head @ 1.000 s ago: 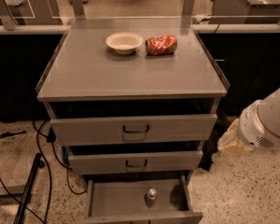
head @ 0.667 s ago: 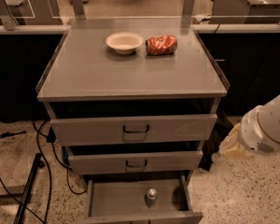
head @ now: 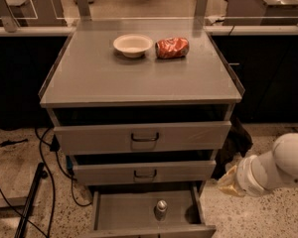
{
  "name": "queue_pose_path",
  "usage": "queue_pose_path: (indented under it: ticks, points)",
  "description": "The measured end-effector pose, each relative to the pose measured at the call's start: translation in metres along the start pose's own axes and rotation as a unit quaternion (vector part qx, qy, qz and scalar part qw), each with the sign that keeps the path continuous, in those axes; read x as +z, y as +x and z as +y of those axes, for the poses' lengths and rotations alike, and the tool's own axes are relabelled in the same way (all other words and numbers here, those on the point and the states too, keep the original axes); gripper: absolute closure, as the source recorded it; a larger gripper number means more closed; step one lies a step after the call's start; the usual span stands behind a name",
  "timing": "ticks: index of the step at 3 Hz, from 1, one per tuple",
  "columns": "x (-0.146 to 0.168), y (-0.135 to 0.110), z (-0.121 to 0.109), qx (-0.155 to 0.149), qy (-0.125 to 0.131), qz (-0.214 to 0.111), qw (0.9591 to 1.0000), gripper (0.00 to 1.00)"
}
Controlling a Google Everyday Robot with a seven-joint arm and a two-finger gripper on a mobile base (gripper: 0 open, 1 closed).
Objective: Pick redbull can from bottom drawer and place on counter
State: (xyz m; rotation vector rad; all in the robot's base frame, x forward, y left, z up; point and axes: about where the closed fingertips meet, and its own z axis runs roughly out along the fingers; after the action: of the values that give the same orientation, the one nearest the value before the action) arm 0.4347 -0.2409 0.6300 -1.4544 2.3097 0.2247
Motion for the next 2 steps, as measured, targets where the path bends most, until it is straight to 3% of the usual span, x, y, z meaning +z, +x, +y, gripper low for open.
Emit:
queue_pose_path:
  ticks: [1,2]
  points:
    - [0.068,0.022,-0.009,0.038,-0.015,-0.052,0.9978,1.0]
    - [0.105,0.035,0.008,0.055,-0.049,-0.056,0.9957,1.0]
